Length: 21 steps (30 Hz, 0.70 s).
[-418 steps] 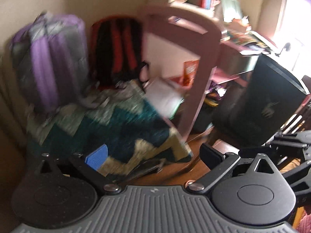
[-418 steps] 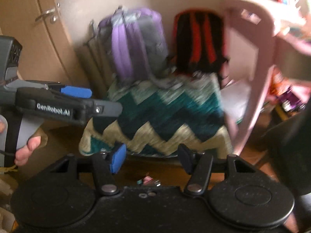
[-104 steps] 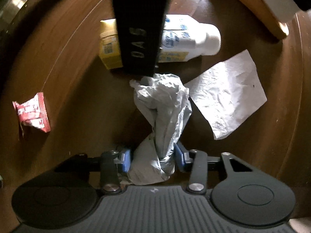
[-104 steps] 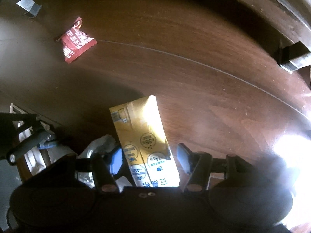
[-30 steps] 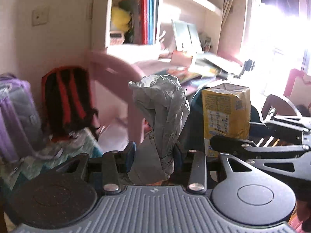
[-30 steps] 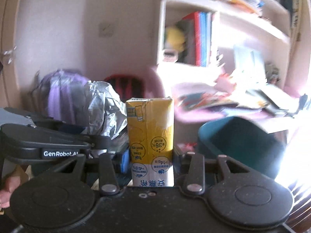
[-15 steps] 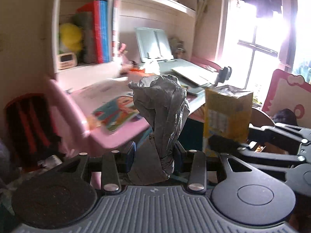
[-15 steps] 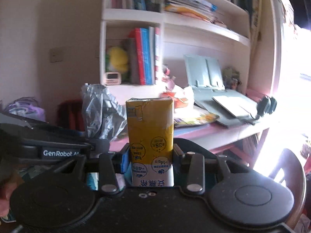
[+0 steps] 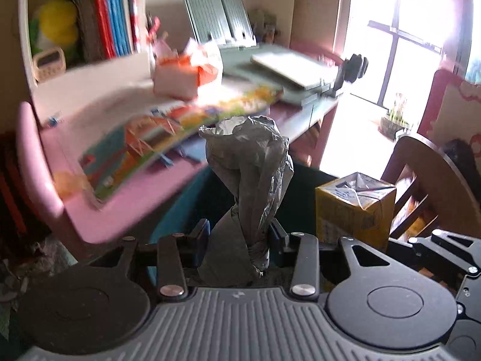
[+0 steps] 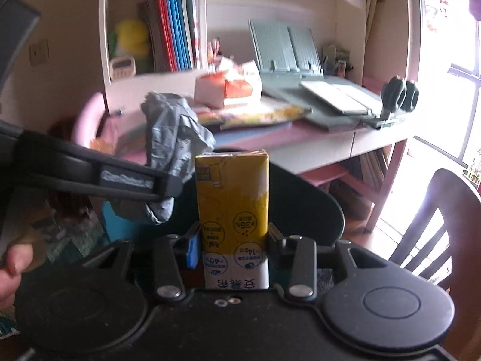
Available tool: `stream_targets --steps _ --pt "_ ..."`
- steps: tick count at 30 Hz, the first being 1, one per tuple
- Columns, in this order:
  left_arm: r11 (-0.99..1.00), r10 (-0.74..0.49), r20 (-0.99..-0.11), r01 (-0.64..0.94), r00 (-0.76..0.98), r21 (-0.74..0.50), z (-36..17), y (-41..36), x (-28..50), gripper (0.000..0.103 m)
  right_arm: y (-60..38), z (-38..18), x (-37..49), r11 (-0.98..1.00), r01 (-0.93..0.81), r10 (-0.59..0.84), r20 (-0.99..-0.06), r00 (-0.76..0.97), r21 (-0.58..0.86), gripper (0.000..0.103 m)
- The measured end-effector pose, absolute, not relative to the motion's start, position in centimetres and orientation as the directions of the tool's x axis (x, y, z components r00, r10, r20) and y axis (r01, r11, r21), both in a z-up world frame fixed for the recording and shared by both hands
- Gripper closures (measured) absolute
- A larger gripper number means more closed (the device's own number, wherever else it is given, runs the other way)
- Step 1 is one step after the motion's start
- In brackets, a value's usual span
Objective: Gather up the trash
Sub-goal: 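Lower the grey bag and juice carton into the teal bin and open both tools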
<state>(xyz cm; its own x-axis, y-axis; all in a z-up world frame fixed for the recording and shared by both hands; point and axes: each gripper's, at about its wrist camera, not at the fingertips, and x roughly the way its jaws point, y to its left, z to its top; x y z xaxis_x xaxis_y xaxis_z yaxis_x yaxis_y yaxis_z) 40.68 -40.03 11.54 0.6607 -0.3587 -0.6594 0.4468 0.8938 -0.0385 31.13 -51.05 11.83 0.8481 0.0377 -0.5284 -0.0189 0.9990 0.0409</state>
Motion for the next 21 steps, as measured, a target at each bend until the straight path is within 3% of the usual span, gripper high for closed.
stream_targets --steps 15,21 --pt "0.891 -0.312 -0.763 0.452 0.566 -0.029 6.7 -41.8 42.5 0.061 -50.8 9.5 32.2 0.999 -0.040 0.030 -0.598 0.801 -0.005 0.058" --pt "0.891 -0.329 -0.753 0.452 0.570 -0.047 7.1 -41.2 41.8 0.050 -50.4 10.0 31.7 0.999 -0.037 0.011 -0.584 0.812 -0.031 0.059"
